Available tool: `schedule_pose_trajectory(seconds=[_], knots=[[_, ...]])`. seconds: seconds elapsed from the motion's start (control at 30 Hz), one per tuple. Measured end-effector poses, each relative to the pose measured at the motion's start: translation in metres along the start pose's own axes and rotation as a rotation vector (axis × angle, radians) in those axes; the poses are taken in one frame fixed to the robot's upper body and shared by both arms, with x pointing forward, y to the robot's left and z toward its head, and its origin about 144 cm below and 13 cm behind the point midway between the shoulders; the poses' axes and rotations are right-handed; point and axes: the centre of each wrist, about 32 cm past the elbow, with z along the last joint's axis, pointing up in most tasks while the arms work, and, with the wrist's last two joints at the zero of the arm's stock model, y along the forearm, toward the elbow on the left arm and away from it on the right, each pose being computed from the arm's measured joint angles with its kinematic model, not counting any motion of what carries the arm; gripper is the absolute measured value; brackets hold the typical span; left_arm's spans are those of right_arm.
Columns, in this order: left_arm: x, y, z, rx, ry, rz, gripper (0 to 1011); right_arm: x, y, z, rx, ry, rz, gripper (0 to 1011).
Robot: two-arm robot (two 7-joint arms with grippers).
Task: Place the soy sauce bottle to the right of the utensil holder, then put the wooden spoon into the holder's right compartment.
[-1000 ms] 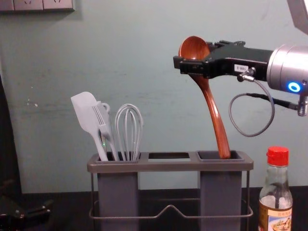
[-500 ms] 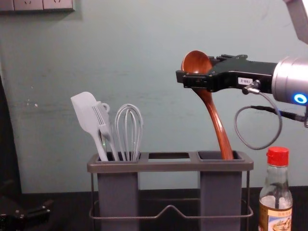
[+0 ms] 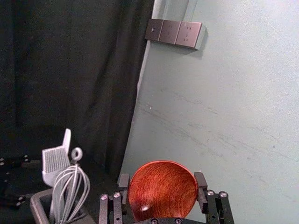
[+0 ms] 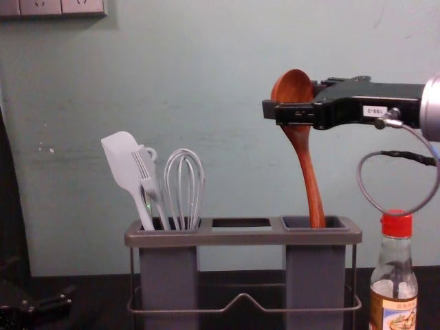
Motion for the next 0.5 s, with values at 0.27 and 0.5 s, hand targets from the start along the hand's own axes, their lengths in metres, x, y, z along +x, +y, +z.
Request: schedule_pose_trajectory(seconds=[0.27,0.5], knots=[[0.0,0.0,0.0,0.0,0.0,0.0,1011,-0.002,-0.014,0.003,-0.017,0.007,0.006,847],[0.0,0.0,0.0,0.0,0.0,0.0,1012,-0.002,-0.021,0.005,-0.031,0.011,0.006,847]])
